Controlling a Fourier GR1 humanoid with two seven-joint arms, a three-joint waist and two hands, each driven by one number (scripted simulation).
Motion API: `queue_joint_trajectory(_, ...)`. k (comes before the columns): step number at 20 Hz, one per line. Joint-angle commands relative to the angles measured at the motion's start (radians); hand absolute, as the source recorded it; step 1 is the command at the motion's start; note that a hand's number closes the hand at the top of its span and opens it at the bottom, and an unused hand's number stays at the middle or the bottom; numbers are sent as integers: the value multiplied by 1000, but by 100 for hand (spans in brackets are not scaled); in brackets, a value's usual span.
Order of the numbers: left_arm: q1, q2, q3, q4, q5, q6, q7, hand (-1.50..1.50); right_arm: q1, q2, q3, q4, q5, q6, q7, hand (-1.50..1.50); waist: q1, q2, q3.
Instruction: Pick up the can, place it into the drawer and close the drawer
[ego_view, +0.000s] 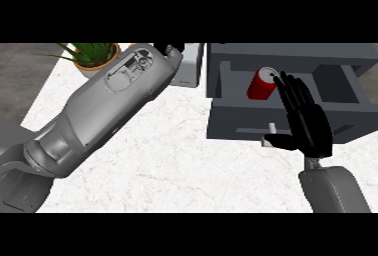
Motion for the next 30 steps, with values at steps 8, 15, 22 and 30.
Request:
queue_joint_trajectory(8, 87, 165, -3, -211, -26, -46, 135, -150, -157, 6, -77, 424, 84, -216, -66, -150, 17, 18, 14)
queue_joint_trajectory(15, 153, 222, -4, -302, -53, -34, 165, -150, -370, 42, -143, 649, 131, -365, -30, -150, 36, 28, 15)
queue_joint_trajectory(22, 300, 272, -10, -466, -64, -34, 175, -150, -580, 3, -218, 872, 145, -431, -9, -150, 60, 31, 14)
queue_joint_trajectory(30, 389, 282, -2, -537, -104, -29, 165, -150, -759, -29, -256, 1073, 154, -470, -19, -150, 42, 35, 14)
